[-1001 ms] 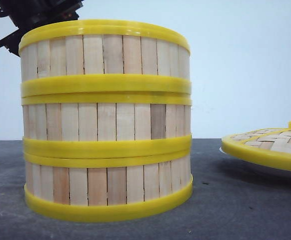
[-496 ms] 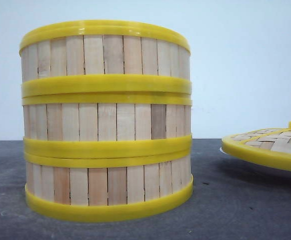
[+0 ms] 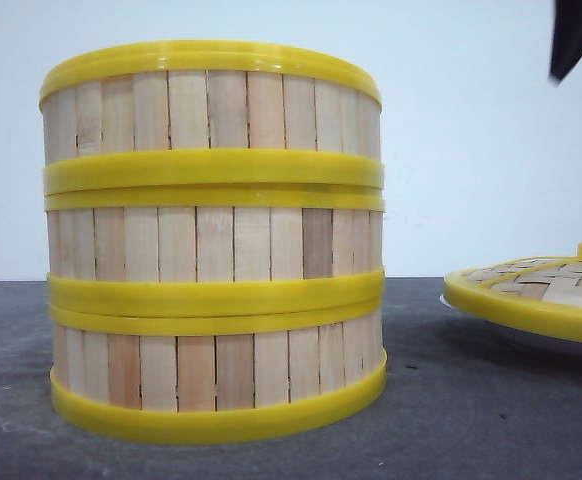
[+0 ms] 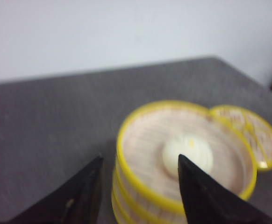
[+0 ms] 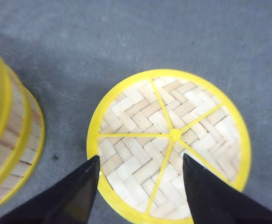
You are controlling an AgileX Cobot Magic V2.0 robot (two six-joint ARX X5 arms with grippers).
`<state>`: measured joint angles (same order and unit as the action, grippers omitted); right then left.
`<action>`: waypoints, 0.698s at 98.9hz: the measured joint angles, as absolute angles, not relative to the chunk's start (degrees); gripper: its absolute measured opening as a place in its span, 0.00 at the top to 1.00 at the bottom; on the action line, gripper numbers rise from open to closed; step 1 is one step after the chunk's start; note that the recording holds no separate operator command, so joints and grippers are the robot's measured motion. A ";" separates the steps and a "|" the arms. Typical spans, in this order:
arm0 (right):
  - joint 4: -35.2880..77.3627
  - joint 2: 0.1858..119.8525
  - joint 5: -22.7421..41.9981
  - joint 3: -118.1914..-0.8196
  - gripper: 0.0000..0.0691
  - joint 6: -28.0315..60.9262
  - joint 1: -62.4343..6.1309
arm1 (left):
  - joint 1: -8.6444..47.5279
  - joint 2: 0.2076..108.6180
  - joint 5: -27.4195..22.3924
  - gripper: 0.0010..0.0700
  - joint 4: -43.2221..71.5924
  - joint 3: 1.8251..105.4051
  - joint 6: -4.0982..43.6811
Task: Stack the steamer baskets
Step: 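Grasp the woven lid's center knob with the right gripper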
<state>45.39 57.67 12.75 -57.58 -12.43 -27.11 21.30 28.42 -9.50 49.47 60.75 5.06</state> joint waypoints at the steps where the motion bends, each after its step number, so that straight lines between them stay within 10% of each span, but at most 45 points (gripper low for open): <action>1: 45.17 58.17 12.43 -57.58 0.50 -12.43 -26.81 | 21.30 27.83 -9.65 0.58 49.50 60.12 5.30; 69: 37.85 78.41 2.61 -57.58 0.53 -12.43 -12.78 | 21.41 14.96 -10.50 0.58 53.15 53.08 8.40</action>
<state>37.85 78.41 2.61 -57.58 -12.43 -12.78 21.41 14.96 -10.50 53.15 53.08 8.40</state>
